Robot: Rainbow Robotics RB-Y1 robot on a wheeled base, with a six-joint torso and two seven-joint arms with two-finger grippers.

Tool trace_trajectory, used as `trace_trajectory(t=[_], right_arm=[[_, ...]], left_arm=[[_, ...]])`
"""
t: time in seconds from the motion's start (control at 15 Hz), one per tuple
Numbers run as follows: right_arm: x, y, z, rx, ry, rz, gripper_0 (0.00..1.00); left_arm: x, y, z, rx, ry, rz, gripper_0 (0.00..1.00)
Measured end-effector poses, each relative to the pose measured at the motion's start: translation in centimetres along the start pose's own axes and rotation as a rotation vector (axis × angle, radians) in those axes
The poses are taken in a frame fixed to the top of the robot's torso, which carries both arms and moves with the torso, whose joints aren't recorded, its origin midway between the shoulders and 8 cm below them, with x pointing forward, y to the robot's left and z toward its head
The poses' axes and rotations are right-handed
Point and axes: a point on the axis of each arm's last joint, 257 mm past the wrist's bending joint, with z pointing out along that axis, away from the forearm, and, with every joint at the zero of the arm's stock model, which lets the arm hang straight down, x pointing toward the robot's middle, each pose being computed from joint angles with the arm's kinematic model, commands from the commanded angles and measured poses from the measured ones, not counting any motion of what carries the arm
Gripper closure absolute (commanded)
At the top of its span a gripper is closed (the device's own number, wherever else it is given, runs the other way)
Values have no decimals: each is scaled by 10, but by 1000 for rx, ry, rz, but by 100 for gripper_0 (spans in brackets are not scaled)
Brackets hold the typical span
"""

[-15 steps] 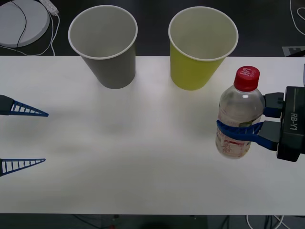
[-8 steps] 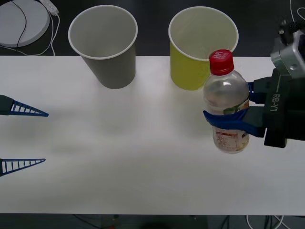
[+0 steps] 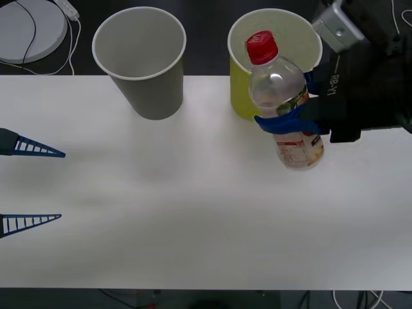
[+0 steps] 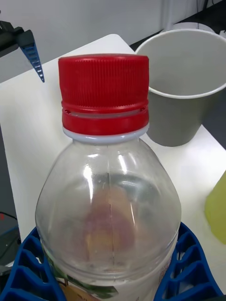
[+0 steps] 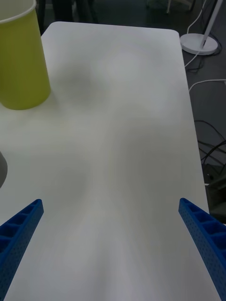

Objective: Put the can into the green bin and the plastic bottle into the gray bin

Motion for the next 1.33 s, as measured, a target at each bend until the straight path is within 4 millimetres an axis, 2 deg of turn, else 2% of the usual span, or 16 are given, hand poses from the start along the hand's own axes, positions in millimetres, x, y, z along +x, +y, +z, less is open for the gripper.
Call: trace_trajectory(t=[0.47,0.73,1.2,1.33], right_arm=[[-39,-41,44,-28,57,-4,100],[-70,-57,65,-22,56,50,100],[-128,-91,91,21,123,62,100],[-139,-99,101,37,153,70,100]], left_arm=[[0,0,0,0,0,0,0],[0,0,0,0,0,0,0],[0,0,0,0,0,0,0],[0,0,0,0,0,0,0]])
